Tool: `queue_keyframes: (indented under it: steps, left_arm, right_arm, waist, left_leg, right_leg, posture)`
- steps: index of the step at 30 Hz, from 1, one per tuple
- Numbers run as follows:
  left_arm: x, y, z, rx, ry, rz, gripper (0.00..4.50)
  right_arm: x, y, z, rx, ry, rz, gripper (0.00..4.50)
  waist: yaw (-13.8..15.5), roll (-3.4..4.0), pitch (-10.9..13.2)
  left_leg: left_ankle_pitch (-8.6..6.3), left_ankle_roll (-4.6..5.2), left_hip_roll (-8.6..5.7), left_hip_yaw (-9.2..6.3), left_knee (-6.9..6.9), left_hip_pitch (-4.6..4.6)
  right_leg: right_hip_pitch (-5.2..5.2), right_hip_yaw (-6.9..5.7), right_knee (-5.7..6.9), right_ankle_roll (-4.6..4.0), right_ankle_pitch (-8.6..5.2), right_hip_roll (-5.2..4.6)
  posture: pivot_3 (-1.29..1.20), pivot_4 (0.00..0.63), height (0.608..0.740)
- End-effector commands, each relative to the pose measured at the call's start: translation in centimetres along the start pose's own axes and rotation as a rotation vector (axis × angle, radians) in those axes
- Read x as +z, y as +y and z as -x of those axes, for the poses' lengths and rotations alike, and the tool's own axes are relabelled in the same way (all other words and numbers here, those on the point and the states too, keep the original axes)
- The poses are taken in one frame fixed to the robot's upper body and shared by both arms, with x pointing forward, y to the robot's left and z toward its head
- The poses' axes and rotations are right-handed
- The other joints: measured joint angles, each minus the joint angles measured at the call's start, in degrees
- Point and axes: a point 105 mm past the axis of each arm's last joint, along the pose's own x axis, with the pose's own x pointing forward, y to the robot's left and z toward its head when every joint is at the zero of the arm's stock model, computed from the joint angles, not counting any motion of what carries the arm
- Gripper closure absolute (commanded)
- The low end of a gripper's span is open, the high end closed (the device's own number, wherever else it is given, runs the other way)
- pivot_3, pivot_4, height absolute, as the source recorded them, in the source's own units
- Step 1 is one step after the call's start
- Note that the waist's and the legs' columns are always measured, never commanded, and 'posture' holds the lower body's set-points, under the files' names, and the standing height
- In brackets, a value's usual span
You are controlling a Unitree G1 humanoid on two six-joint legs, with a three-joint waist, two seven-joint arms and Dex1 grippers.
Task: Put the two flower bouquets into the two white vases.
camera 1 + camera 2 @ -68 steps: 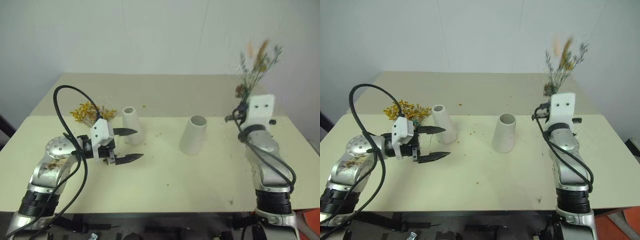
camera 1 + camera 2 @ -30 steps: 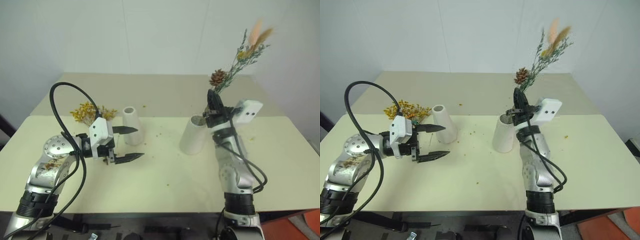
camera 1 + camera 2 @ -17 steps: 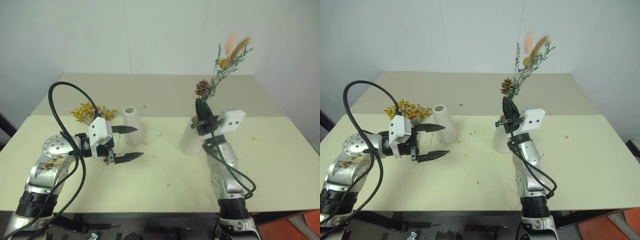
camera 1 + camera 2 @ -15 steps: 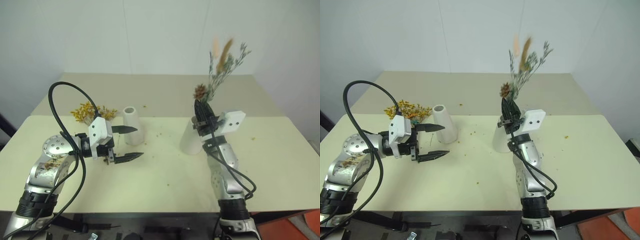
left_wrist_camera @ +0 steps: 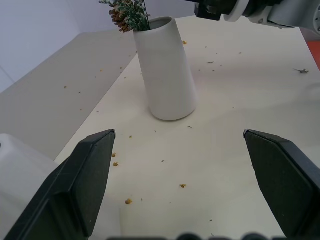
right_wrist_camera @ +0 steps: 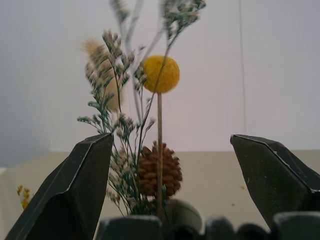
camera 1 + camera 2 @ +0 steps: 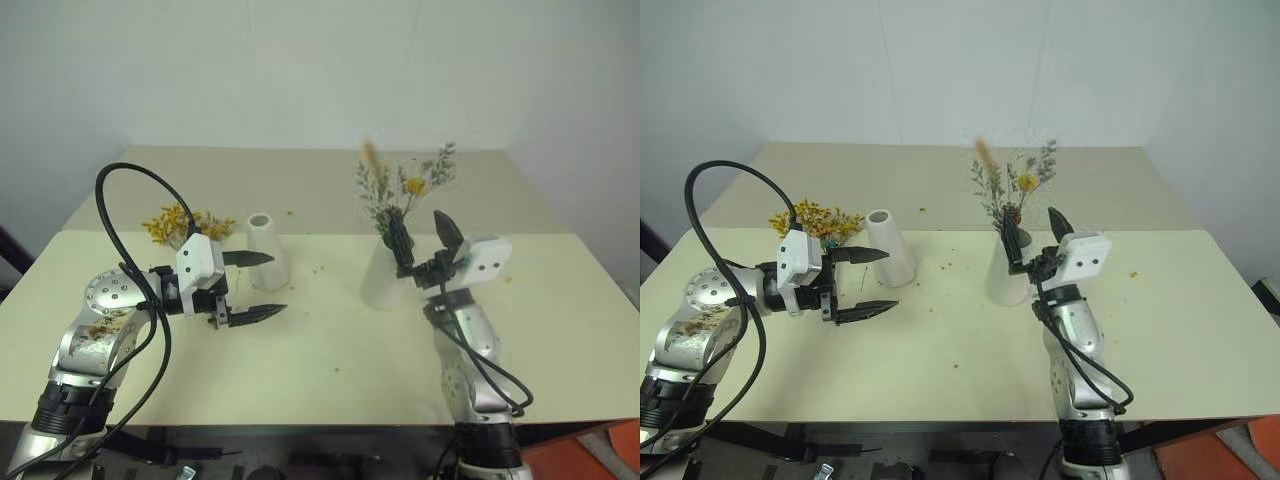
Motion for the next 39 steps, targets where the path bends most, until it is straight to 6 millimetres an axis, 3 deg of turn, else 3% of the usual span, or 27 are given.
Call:
queue_keyframes:
  steps: [1, 5, 8, 11, 15, 21, 23, 28, 34, 39]
  left_arm:
    - [0.7, 0.5, 0.6, 0.028, -0.016, -0.031, 0.0]
    - [1.7, 0.7, 1.8, 0.111, -0.051, -0.014, 0.0]
    - [2.6, 0.6, 2.6, 0.187, -0.068, 0.023, 0.0]
    - [1.6, -0.5, 3.5, 0.254, 0.015, 0.053, 0.0]
    - [0.1, -1.3, 5.0, 0.474, 0.092, 0.134, 0.0]
    - [-2.0, -1.7, 7.5, 0.742, 0.258, 0.28, 0.0]
    - [-2.1, -1.2, 8.1, 0.799, 0.276, 0.317, 0.0]
    - [-3.5, 2.7, 9.2, 0.985, 0.409, 0.521, 0.0]
    - [-4.2, 5.2, 7.8, 1.059, 0.441, 0.722, 0.0]
    - [-5.6, 6.2, 7.6, 1.134, 0.527, 0.746, 0.0]
  right_arm:
    - [2.3, -0.5, 0.6, 0.003, -0.051, 0.046, 0.07]
    - [4.5, -2.3, 1.6, 0.008, -0.048, 0.126, 0.07]
    - [5.7, -2.7, 2.4, 0.123, 0.018, 0.162, 0.07]
    - [6.0, -2.2, 4.2, 0.322, 0.159, 0.164, 0.07]
    - [6.3, -0.5, 7.3, 0.65, 0.359, 0.155, 0.07]
    - [6.2, 1.6, 8.1, 0.925, 0.497, 0.126, 0.07]
    - [6.0, 2.1, 7.8, 0.964, 0.494, 0.112, 0.07]
    - [5.6, 3.8, 6.9, 1.084, 0.483, 0.1, 0.07]
    - [5.4, 4.8, 6.3, 1.178, 0.482, 0.093, 0.07]
    - [5.2, 4.9, 6.0, 1.184, 0.491, 0.099, 0.07]
  waist:
    - [0.0, 0.0, 0.0]
    - [-0.1, 0.0, 0.0]
    - [0.1, -0.01, 0.0]
    - [0.1, -0.01, 0.0]
    - [0.0, -0.03, 0.0]
    - [0.2, -0.13, 0.0]
    - [0.2, -0.15, 0.0]
    - [1.2, -0.23, 0.1]
    - [1.5, -0.25, 0.1]
    - [1.5, -0.26, 0.1]
  left_leg:
    - [0.0, 0.0, 0.0, 0.0, 0.0, 0.0]
    - [0.0, 0.0, 0.0, 0.02, 0.0, -0.01]
    - [0.0, 0.0, 0.02, -0.01, 0.0, -0.02]
    - [0.0, 0.0, 0.02, -0.02, 0.0, 0.02]
    - [-0.01, 0.01, 0.03, 0.01, 0.0, 0.1]
    - [-0.01, 0.0, 0.09, 0.0, 0.0, 0.92]
    - [0.0, 0.0, 0.09, 0.0, 0.0, 1.02]
    - [0.04, 0.04, 0.01, -0.13, 0.03, 0.91]
    - [-0.02, -0.04, -0.07, -0.21, 0.02, 0.66]
    - [-0.05, -0.08, -0.09, -0.25, 0.01, 0.44]
  right_leg:
    - [0.0, 0.0, 0.0, 0.0, 0.0, 0.0]
    - [-0.01, 0.02, -0.01, 0.0, 0.0, 0.0]
    - [0.01, -0.01, -0.03, 0.01, -0.01, -0.01]
    - [0.1, -0.01, -0.07, 0.02, -0.02, -0.02]
    - [0.22, 0.02, -0.1, 0.04, -0.03, -0.03]
    - [1.1, 0.01, -0.17, 0.46, -0.36, 0.07]
    - [1.19, -0.01, -0.23, 0.49, -0.41, 0.08]
    - [1.14, -0.14, -0.23, 0.54, -0.36, 0.07]
    - [1.0, -0.16, -0.36, 0.13, -0.11, -0.01]
    - [0.75, -0.17, -0.34, 0.1, -0.08, -0.05]
  posture:
    - [0.0, 0.15, 0.74]
    - [0.0, 0.15, 0.74]
    - [0.0, 0.15, 0.74]
    - [0.0, 0.15, 0.74]
    - [0.0, 0.15, 0.74]
    - [0.0, 0.15, 0.74]
    - [0.0, 0.15, 0.74]
    - [0.0, 0.15, 0.74]
    - [0.0, 0.15, 0.74]
    - [0.0, 0.15, 0.74]
